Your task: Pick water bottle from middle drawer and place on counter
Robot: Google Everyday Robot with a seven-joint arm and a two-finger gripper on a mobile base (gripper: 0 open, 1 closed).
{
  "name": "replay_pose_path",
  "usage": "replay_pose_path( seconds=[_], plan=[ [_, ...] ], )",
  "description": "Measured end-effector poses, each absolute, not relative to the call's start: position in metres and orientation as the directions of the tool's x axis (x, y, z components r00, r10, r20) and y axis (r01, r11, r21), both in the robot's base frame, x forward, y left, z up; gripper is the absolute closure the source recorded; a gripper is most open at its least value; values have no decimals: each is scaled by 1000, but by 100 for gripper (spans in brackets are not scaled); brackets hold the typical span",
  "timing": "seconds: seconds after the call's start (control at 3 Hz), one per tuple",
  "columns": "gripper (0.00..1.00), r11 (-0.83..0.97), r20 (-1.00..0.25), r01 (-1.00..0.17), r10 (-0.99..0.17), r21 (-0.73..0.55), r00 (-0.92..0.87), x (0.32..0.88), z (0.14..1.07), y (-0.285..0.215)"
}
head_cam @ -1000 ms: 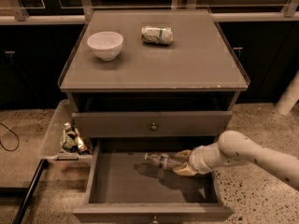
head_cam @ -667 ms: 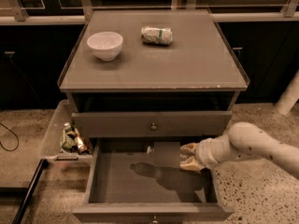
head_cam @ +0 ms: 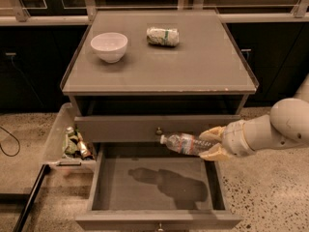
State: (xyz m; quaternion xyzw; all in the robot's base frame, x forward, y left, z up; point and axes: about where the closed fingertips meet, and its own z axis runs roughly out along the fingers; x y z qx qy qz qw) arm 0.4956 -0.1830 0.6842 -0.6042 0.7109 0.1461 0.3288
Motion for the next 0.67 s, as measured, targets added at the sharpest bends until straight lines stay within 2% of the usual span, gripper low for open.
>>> replay_pose_path(
  seconds=[0.33,0.67],
  plan=[
    [100,227,-644,-955,-763,-190,-54,496,684,-183],
    [100,210,-621,-947,-784,-243,-15,490,709,-174]
  ],
)
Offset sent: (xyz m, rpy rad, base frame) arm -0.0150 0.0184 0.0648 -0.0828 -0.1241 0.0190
